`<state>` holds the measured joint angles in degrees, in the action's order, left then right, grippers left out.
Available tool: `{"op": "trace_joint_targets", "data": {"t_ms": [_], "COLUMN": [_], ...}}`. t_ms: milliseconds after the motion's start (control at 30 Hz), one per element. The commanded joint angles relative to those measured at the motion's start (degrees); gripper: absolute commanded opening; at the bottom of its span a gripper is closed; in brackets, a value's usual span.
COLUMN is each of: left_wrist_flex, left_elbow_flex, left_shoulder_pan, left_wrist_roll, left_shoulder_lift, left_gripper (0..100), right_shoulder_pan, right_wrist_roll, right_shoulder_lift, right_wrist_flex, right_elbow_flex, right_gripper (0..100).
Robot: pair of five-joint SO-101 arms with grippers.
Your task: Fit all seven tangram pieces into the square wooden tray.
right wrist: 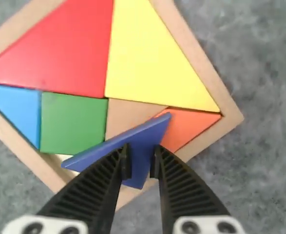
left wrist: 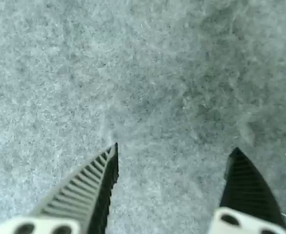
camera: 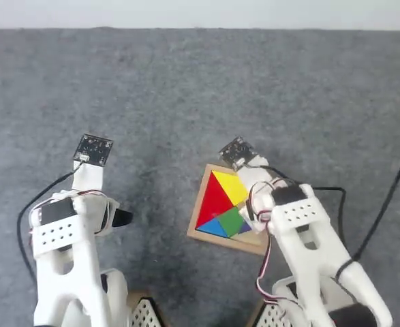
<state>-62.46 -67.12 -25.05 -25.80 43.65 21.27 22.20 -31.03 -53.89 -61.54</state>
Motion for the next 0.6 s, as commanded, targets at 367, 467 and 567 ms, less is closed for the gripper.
{"op": "trace_joint_targets", "data": {"t_ms": [367, 467, 567], "left_wrist_flex": [0.88, 0.97, 0.97], "left_elbow_flex": [0.48, 0.48, 0.48], "left_shoulder_pan": [0.26, 0.26, 0.35], "left_wrist_roll": [-0.18, -0.18, -0.18], "left_shoulder_lift": [1.23, 1.23, 1.23], "left_gripper": [34, 34, 33], "right_shoulder_pan": [1.45, -0.92, -5.23], "right_wrist_roll": [-1.58, -1.58, -1.49], "right_shoulder_lift": [-12.35, -12.97, -12.70], "right_wrist_flex": [-8.22, -8.04, -7.87], "right_elbow_flex": [-3.69, -3.60, -3.34], "right_gripper": [7.5, 7.5, 7.5]}}
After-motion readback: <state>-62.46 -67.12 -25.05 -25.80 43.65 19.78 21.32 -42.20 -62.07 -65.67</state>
